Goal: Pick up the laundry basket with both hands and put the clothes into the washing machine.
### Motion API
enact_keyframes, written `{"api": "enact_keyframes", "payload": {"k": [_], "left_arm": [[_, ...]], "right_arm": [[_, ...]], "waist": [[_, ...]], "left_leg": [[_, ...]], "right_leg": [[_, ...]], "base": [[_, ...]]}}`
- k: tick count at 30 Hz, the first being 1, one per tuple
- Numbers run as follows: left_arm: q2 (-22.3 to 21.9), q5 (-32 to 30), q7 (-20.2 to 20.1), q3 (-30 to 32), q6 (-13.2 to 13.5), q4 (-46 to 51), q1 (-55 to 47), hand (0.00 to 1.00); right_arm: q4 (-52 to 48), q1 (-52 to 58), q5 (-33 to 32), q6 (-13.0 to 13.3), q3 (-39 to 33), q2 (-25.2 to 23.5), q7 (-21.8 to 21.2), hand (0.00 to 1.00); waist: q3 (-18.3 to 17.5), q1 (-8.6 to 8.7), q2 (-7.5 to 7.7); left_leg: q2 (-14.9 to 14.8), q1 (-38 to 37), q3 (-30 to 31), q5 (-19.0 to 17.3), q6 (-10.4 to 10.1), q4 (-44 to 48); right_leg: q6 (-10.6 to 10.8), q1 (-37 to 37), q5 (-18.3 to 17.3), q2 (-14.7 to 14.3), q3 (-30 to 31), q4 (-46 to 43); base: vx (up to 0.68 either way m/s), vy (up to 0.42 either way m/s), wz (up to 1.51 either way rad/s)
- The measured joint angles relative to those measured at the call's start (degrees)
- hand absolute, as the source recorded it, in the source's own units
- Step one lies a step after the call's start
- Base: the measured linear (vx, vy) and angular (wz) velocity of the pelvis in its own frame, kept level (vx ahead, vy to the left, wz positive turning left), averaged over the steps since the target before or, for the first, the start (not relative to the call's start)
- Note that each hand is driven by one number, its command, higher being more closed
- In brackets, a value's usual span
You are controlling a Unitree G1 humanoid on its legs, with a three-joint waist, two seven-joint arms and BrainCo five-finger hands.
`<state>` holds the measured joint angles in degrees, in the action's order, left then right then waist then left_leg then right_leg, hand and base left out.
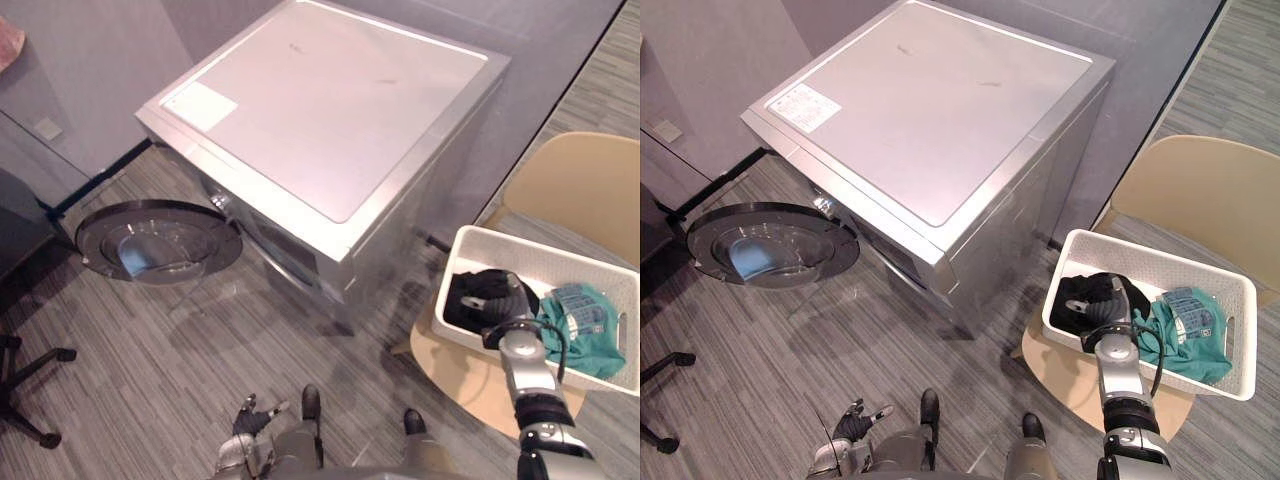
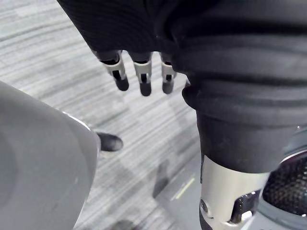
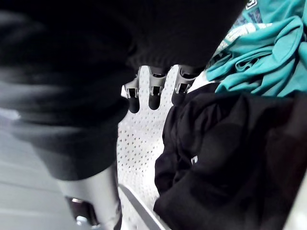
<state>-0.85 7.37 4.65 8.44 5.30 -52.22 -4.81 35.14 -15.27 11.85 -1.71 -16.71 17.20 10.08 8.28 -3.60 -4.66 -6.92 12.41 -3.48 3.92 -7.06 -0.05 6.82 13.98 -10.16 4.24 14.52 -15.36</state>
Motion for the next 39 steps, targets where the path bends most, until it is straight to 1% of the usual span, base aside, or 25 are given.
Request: {"api": "enact_keyframes", "payload": {"k": [4,6,8,10,12,14,19,24,27,29,31,32,34,35,36,38,39], "left_arm": [[-0.01,1.04,0.50,-0.02,0.17,0.02,1.00,0.00],[-0.03,1.05,0.53,-0.05,0.26,0.82,1.39,0.00],[-0.02,1.11,0.55,-0.67,0.48,1.16,1.37,0.00],[-0.10,1.64,0.53,-1.86,0.68,1.44,1.46,0.00],[-0.17,2.06,0.54,-2.13,0.84,2.42,1.47,0.00],[-0.17,2.20,0.57,-2.31,1.37,3.30,1.63,0.00],[-0.27,3.30,0.61,-3.94,1.58,3.54,3.09,0.00],[-0.31,4.25,0.62,-3.99,2.15,6.16,3.78,0.00],[-0.32,4.71,0.63,-4.09,2.40,7.35,3.84,0.00],[-0.40,5.54,0.63,-4.37,2.47,8.16,3.88,0.00],[-0.80,5.94,0.62,-4.55,2.50,9.34,3.88,0.00],[-0.87,6.22,0.63,-4.60,2.65,10.35,3.89,0.00],[-0.84,7.25,0.65,-4.69,2.86,11.84,3.89,0.00],[-0.72,8.06,0.71,-5.12,2.89,12.48,3.90,0.00],[-0.65,8.38,0.77,-5.50,2.91,12.64,3.90,0.00],[-0.87,8.66,0.74,-6.85,2.89,13.90,3.87,0.00],[-0.88,8.94,0.75,-6.86,2.91,14.75,3.86,0.00]], "right_arm": [[0.00,-1.20,0.04,-0.08,-1.05,1.41,0.23,0.00],[0.00,-2.69,0.03,-0.18,-1.61,1.78,0.38,0.00],[0.00,-4.74,0.05,-0.67,-1.62,1.98,1.06,0.00],[0.00,-5.81,0.05,-0.95,-1.62,2.30,1.12,0.00],[0.08,-5.86,0.06,-0.97,-1.62,2.82,1.15,0.00],[1.65,-7.58,0.06,-1.02,-1.62,3.51,1.16,0.00],[4.67,-10.87,0.02,-1.06,-1.58,3.95,0.94,0.00],[6.94,-13.73,-0.06,-1.02,-1.29,4.91,0.72,0.00],[8.98,-16.28,-0.07,-0.99,-1.11,7.51,0.49,0.00],[9.70,-18.42,-0.07,-0.98,-1.10,9.58,-0.18,0.00],[10.98,-20.79,-0.06,-0.90,-1.00,12.25,-0.17,0.00],[11.42,-22.02,-0.04,-0.89,-0.48,14.04,-0.11,0.00],[11.71,-23.48,0.18,-0.64,-0.17,16.07,-0.03,0.00],[11.76,-24.00,0.83,0.02,-0.03,17.25,0.30,0.00],[11.76,-24.28,1.58,0.34,0.26,17.77,0.67,0.00],[13.03,-25.16,3.14,0.82,2.34,20.54,1.48,0.00],[13.14,-25.48,4.39,0.92,3.35,20.94,1.65,0.00]], "waist": [[0.71,0.03,0.08],[1.92,0.40,0.06],[2.20,1.05,0.07],[3.04,1.31,-0.13],[3.16,1.27,-0.08],[4.42,1.35,-0.32],[5.67,1.18,-0.79],[7.78,1.17,-1.05],[8.94,1.13,-1.41],[10.24,1.11,-1.89],[11.24,1.12,-2.40],[11.77,1.00,-2.64],[12.39,0.92,-2.93],[12.51,0.91,-3.09],[12.52,0.87,-3.10],[12.98,1.00,-3.61],[13.03,0.93,-3.61]], "left_leg": [[0.03,1.08,-0.24,0.40,-0.09,-0.04],[0.05,1.17,-0.44,0.58,-0.09,-0.05],[0.15,2.04,-1.01,0.78,0.00,-0.10],[0.29,2.02,-1.23,0.80,0.03,-0.10],[0.36,2.79,-1.32,0.92,0.01,-0.10],[0.50,3.28,-1.37,1.20,0.05,-0.18],[1.07,5.15,-1.56,1.84,-0.03,-0.19],[1.68,6.39,-1.27,3.74,-0.03,-1.98],[2.29,8.44,-1.22,4.47,0.19,-2.12],[2.64,9.61,-1.15,5.22,-0.09,-2.40],[3.32,10.79,-1.12,6.01,0.20,-3.07],[3.67,11.84,-1.07,6.08,0.16,-3.11],[4.08,13.85,-0.92,6.60,-0.03,-3.15],[4.27,15.24,-0.79,6.84,-0.13,-3.17],[4.46,15.83,-0.64,7.28,0.21,-3.17],[5.29,17.01,0.15,7.86,0.01,-3.19],[5.49,17.50,0.27,7.98,-0.10,-3.16]], "right_leg": [[-0.04,2.08,-0.59,-0.04,0.33,-1.80],[-0.07,2.69,-0.93,-0.12,0.58,-2.72],[0.10,4.36,-1.14,-0.21,1.27,-3.79],[0.17,4.65,-1.25,-0.14,1.54,-4.21],[0.20,5.83,-1.43,-0.18,1.70,-4.82],[0.27,6.73,-1.48,-0.18,1.89,-5.57],[0.55,9.56,-1.83,-0.03,2.65,-7.53],[0.68,12.90,-2.72,0.03,2.77,-10.52],[0.86,15.98,-3.24,0.30,2.98,-12.73],[1.02,17.90,-3.44,0.43,3.13,-14.14],[1.28,20.15,-4.04,0.78,3.35,-15.91],[1.32,21.66,-4.38,0.93,3.45,-16.91],[1.43,24.30,-4.81,1.10,3.63,-18.58],[1.46,26.02,-5.15,1.18,3.63,-19.63],[1.48,26.84,-5.38,1.31,3.62,-20.32],[1.35,28.64,-6.46,1.96,3.29,-22.47],[1.36,29.41,-6.80,2.06,3.28,-23.28]], "base": [[-0.01,-0.007,-0.01],[-0.04,-0.031,-0.04],[-0.04,-0.025,-0.09],[-0.02,-0.014,-0.07],[0.00,0.000,0.00],[0.00,0.000,0.00],[-0.02,-0.005,0.00],[-0.05,-0.020,0.05],[-0.06,-0.025,0.08],[-0.05,-0.029,0.08],[-0.06,-0.044,0.12],[-0.05,-0.031,0.12],[-0.05,-0.046,0.16],[-0.04,-0.069,0.20],[-0.01,-0.077,0.26],[0.01,-0.075,0.27],[0.01,-0.055,0.18]]}}
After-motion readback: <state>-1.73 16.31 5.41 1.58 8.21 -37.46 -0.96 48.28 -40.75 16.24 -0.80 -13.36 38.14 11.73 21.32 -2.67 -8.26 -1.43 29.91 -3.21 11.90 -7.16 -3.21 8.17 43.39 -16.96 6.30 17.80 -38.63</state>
